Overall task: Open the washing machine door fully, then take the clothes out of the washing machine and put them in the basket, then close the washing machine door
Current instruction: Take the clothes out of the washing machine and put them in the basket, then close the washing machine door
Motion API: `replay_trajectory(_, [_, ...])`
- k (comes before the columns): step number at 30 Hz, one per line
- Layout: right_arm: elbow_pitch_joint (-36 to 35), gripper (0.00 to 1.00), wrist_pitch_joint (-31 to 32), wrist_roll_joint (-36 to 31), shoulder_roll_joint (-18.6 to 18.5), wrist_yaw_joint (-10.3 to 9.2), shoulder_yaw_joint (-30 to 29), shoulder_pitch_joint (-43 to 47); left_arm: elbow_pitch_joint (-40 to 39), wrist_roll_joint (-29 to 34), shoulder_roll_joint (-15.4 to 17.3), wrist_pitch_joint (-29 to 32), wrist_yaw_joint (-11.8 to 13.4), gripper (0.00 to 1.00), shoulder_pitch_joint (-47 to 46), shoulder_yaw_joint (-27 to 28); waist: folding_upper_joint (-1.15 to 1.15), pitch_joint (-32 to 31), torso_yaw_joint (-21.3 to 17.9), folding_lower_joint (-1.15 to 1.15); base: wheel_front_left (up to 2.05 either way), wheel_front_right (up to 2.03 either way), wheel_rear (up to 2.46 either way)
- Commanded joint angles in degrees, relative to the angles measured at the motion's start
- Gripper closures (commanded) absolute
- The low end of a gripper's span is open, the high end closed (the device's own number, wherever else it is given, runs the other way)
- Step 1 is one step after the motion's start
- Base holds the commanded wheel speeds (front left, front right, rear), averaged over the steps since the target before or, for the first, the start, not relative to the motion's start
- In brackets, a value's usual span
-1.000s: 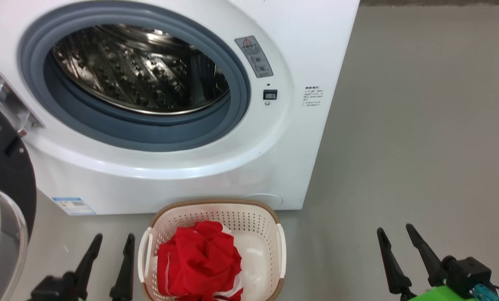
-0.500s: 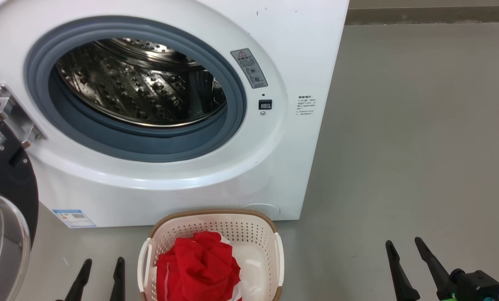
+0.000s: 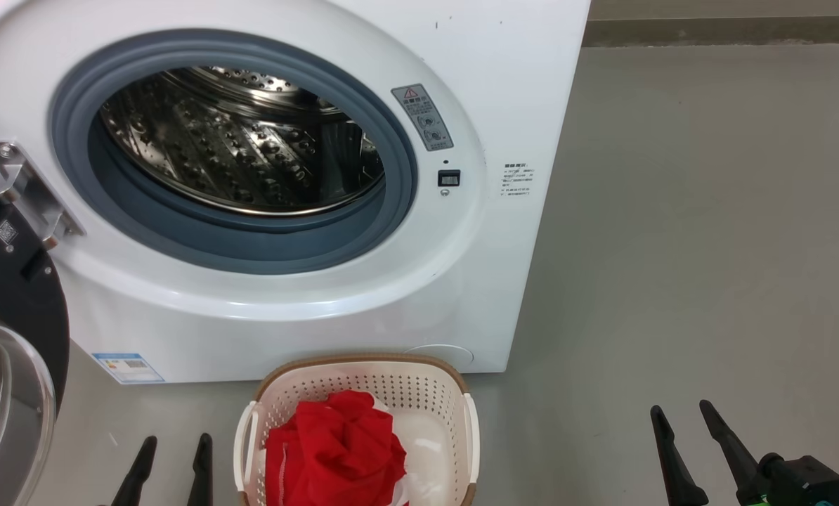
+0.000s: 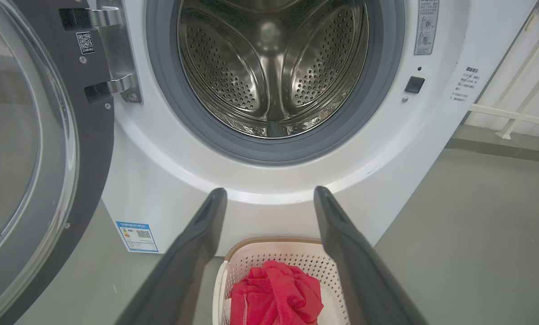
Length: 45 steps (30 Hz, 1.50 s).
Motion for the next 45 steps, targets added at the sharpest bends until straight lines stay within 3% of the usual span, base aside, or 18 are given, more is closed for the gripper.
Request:
replay_trajectory(1, [-1.5,0.00,-0.4,-0.1,-1.1,0.36,1.0,-0.6,-1.7,0.8,0.4,-0.5,-0.3,0.00,-0.7,2.1,0.00,0.0,0.0,0.00,-0.04,0.04,0.00])
replay_trajectory(21, [-1.5,0.00,-0.4,0.0,-1.0,0.36,1.1,-0.5,-2.2,0.5,-0.2,-0.5,-0.3,0.00,-0.2,2.2,0.00,-0.2,0.3,0.00,-1.00,1.00,0.00])
replay_trajectory(35, [-1.2,0.00,-0.4,0.1,-1.4,0.36,1.4,-0.2,-1.0,-0.1,-0.6,-0.5,-0.3,0.00,0.0,1.9,0.00,-0.9,0.9,0.00,-0.13,0.13,0.00])
replay_trajectory(45, [-0.3,0.00,-0.4,0.4,-2.0,0.36,3.0,-0.2,1.4,-0.6,-1.6,-0.5,-0.3,0.00,-0.3,2.4,0.00,-1.6,7.1,0.00,0.00,0.00,0.00])
